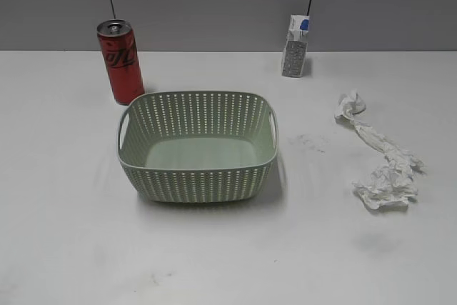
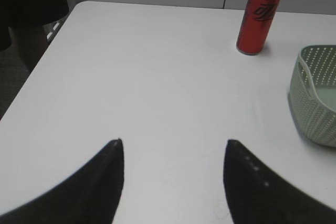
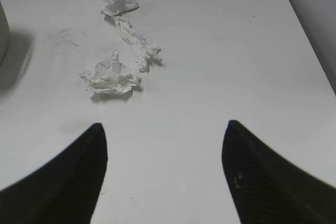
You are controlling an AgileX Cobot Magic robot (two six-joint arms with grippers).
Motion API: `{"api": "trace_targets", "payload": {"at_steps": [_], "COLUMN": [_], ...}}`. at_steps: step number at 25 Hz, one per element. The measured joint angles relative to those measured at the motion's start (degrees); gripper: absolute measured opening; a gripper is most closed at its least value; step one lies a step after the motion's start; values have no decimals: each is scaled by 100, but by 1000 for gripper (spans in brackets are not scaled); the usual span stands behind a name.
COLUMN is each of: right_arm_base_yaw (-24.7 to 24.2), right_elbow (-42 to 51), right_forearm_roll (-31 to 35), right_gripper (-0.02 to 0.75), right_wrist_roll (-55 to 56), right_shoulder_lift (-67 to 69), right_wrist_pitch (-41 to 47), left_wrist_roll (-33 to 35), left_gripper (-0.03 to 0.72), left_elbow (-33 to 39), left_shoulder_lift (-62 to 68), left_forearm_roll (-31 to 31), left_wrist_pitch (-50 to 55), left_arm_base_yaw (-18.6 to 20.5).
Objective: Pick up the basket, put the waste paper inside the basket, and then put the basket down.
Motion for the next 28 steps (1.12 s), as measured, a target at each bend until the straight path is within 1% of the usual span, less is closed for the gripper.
{"api": "trace_targets", "payload": {"at_steps": [15,18,23,25,28], "right_arm_base_yaw": [0,0,0,0,0], "right_elbow": [0,0,0,0,0], "right_forearm_roll": [23,35,40,40,40], "right_gripper": [519,519,519,519,519], "right_wrist_roll": [0,7,7,7,-1], "right_shoulder_lift": [0,0,0,0,0], "right_wrist_pitch": [0,0,0,0,0], "left_wrist_roll": [0,0,0,5,5], "left_gripper": [458,458,458,458,458], "left_elbow": [0,-76,-231,-325,-444], "left_shoulder_lift": [13,224,1128,1499,1887], "left_forearm_roll": [-11,-144,-587,-754,-865], "left_wrist_pitch": [0,-159,-841,-1089,-1486], "left_arm_base_yaw": [0,0,-12,-111,-484]}}
